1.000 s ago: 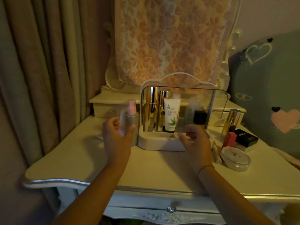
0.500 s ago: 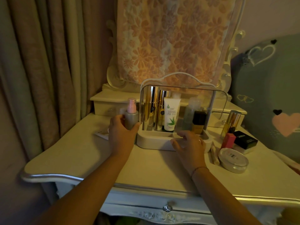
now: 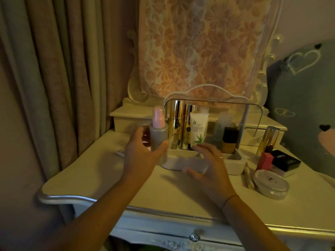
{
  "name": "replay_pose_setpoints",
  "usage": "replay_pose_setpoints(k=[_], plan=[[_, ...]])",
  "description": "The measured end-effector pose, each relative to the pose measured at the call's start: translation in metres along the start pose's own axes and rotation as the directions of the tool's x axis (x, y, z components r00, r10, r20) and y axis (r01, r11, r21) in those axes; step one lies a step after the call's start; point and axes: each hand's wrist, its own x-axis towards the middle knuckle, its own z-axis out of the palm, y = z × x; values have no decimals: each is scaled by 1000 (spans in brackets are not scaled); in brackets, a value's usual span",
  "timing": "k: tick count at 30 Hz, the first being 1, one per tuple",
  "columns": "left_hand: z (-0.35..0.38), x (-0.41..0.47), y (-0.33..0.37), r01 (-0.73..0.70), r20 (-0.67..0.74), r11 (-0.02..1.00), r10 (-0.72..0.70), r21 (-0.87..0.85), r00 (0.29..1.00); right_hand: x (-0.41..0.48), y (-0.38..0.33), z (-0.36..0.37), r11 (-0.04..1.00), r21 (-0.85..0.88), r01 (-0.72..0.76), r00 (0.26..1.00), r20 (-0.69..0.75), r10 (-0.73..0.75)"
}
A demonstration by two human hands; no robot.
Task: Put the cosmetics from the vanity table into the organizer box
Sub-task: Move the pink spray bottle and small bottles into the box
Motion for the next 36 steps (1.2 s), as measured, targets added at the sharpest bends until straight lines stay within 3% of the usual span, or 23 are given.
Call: replay_pose_setpoints(k=[3,10,14,17,22,27,36], plan=[[14,-16,10,7,131,999,-1,-47,991,-7,-12,7,996,92,-6,996,88,-2],[61,-20,13,29,328,997,-2,-76,945,-2,-8,-8,988,138,-72,995,-62,81],[75,-6,-3,-183,401,970,105,161,910,22,4,-28,985,112,-133,960,-231,156],[78,-4,-23,-186,449,947,52,260,892,47,14,-36,970,153,-190,899,-369,235],[82,-4,-28,-183,377,962,96,201,921,47,19,3,959,68,-276,947,-151,283],[83,-5,-31,-205,333,969,149,140,931,44,21,6,987,37,-157,979,-127,160],[81,-6,-35,-216,371,971,163,105,914,41,26,2,991,44,-128,989,-66,130]])
